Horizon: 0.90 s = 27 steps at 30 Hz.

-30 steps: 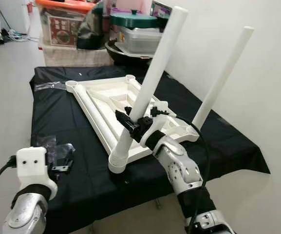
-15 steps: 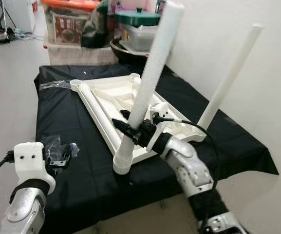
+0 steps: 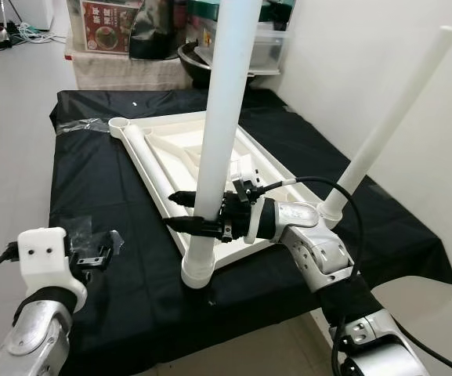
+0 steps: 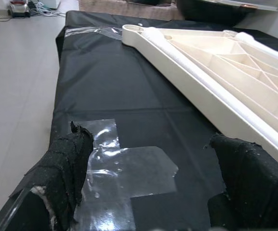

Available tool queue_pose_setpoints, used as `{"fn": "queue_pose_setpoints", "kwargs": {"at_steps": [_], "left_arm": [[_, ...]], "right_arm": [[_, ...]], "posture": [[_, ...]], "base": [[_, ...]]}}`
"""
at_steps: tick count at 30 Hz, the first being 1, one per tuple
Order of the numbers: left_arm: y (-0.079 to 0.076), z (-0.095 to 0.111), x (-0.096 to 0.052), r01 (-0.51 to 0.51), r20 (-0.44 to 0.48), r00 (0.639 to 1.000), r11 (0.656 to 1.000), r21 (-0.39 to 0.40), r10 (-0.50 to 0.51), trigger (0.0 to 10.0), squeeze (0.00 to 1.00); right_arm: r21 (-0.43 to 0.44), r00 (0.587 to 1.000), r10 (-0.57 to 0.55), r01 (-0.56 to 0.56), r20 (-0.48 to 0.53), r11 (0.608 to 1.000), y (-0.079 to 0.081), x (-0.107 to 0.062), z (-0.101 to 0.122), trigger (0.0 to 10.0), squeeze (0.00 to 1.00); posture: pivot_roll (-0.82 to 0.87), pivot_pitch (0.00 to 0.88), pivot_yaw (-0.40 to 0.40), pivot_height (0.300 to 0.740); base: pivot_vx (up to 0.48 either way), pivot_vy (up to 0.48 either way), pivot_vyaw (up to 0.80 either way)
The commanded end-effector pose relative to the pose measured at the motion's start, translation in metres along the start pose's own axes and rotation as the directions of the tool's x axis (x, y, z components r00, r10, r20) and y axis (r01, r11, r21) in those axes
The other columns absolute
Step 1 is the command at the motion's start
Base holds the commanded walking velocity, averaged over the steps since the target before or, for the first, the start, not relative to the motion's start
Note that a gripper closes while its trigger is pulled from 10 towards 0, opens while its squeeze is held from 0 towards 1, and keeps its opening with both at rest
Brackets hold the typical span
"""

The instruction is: Building children table

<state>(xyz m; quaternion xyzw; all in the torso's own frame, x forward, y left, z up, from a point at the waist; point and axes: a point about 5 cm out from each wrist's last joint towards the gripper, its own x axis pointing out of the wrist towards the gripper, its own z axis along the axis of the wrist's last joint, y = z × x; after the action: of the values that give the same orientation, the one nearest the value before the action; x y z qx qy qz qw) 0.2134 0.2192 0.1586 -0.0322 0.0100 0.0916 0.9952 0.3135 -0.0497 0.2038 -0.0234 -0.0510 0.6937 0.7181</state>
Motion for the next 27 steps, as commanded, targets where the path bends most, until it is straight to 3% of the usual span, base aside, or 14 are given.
{"fn": "queue_pose_setpoints", "kwargs": {"at_steps": [1, 7, 12, 14, 16, 17, 19, 20, 21, 22, 23, 24, 25, 27], "left_arm": [[-0.002, -0.003, -0.002, 0.005, -0.021, 1.0, 1.0, -0.018, -0.005, 10.0, 0.0], [-0.002, -0.003, -0.004, -0.005, -0.022, 1.0, 0.999, -0.04, 0.004, 10.0, 0.0], [0.0, -0.002, -0.006, -0.018, -0.02, 1.0, 0.998, -0.052, 0.017, 10.0, 0.0], [0.003, 0.0, -0.007, -0.033, -0.018, 0.999, 0.997, -0.063, 0.032, 10.0, 0.0], [0.003, 0.0, -0.007, -0.033, -0.018, 0.999, 0.997, -0.063, 0.032, 10.0, 0.0], [0.004, 0.0, -0.007, -0.037, -0.017, 0.999, 0.997, -0.065, 0.036, 10.0, 0.0], [0.004, 0.0, -0.007, -0.037, -0.017, 0.999, 0.997, -0.065, 0.036, 10.0, 0.0], [0.005, 0.0, -0.007, -0.04, -0.017, 0.999, 0.997, -0.066, 0.039, 10.0, 0.0], [0.005, 0.0, -0.007, -0.04, -0.017, 0.999, 0.997, -0.066, 0.039, 10.0, 0.0], [0.007, 0.001, -0.006, -0.052, -0.015, 0.999, 0.996, -0.067, 0.051, 10.0, 0.0], [0.007, 0.001, -0.006, -0.052, -0.015, 0.999, 0.996, -0.067, 0.051, 10.0, 0.0], [0.009, 0.0, -0.004, -0.064, -0.015, 0.998, 0.996, -0.066, 0.063, 10.0, 0.0], [0.009, 0.0, -0.004, -0.064, -0.015, 0.998, 0.996, -0.066, 0.063, 10.0, 0.0], [0.011, -0.001, -0.001, -0.081, -0.019, 0.997, 0.995, -0.066, 0.08, 10.0, 0.0]], "right_arm": [[0.143, 0.994, 0.09, -0.081, -0.056, 0.986, 0.011, 0.002, -0.029, 10.0, 0.0], [0.146, 0.992, 0.126, -0.12, -0.029, 0.982, 0.014, 0.009, -0.029, 10.0, 0.0], [0.161, 0.979, -0.195, 0.185, 0.052, 0.97, -0.001, 0.021, -0.03, 10.0, 0.0], [0.182, 0.861, -0.505, 0.489, 0.053, 0.853, -0.009, 0.019, -0.04, 10.0, 0.0], [0.182, 0.861, -0.505, 0.489, 0.053, 0.853, -0.009, 0.019, -0.04, 10.0, 0.0], [0.178, 0.814, -0.578, 0.562, 0.057, 0.808, -0.01, 0.016, -0.042, 10.0, 0.0], [0.178, 0.814, -0.578, 0.562, 0.057, 0.808, -0.01, 0.016, -0.042, 10.0, 0.0], [0.169, 0.764, -0.644, 0.63, 0.041, 0.758, -0.011, 0.013, -0.045, 10.0, 0.0], [0.169, 0.764, -0.644, 0.63, 0.041, 0.758, -0.011, 0.013, -0.045, 10.0, 0.0], [0.146, 0.67, -0.741, 0.731, 0.031, 0.667, -0.013, 0.003, -0.05, 10.0, 0.0], [0.146, 0.67, -0.741, 0.731, 0.031, 0.667, -0.013, 0.003, -0.05, 10.0, 0.0], [0.108, 0.58, -0.814, 0.808, 0.03, 0.579, -0.014, -0.009, -0.052, 10.0, 0.0], [0.108, 0.58, -0.814, 0.808, 0.03, 0.579, -0.014, -0.009, -0.052, 10.0, 0.0], [0.056, 0.488, -0.872, 0.87, 0.035, 0.49, -0.014, -0.022, -0.053, 10.0, 0.0]], "posture": [[0.22, 0.0, -0.168, 0.74], [0.23, 0.0, -0.176, 0.74], [0.24, 0.0, -0.177, 0.74], [0.23, 0.0, -0.164, 0.74], [0.23, 0.0, -0.164, 0.74], [0.23, 0.0, -0.158, 0.74], [0.23, 0.0, -0.158, 0.74], [0.23, 0.0, -0.156, 0.74], [0.23, 0.0, -0.156, 0.74], [0.22, 0.0, -0.137, 0.74], [0.22, 0.0, -0.137, 0.74], [0.21, 0.0, -0.134, 0.74], [0.21, 0.0, -0.134, 0.74], [0.21, 0.0, -0.133, 0.74]], "base": [[0.0, 0.0, 0.0], [0.0, 0.0, 0.0], [0.0, 0.0, 0.0], [0.0, 0.0, 0.0], [0.0, 0.0, 0.0], [0.0, 0.0, 0.0], [0.0, 0.0, 0.0], [0.0, 0.0, 0.0], [0.0, 0.0, 0.0], [0.0, 0.0, 0.0], [0.0, 0.0, 0.0], [0.0, 0.0, 0.0], [0.0, 0.0, 0.0], [0.0, 0.0, 0.0]]}}
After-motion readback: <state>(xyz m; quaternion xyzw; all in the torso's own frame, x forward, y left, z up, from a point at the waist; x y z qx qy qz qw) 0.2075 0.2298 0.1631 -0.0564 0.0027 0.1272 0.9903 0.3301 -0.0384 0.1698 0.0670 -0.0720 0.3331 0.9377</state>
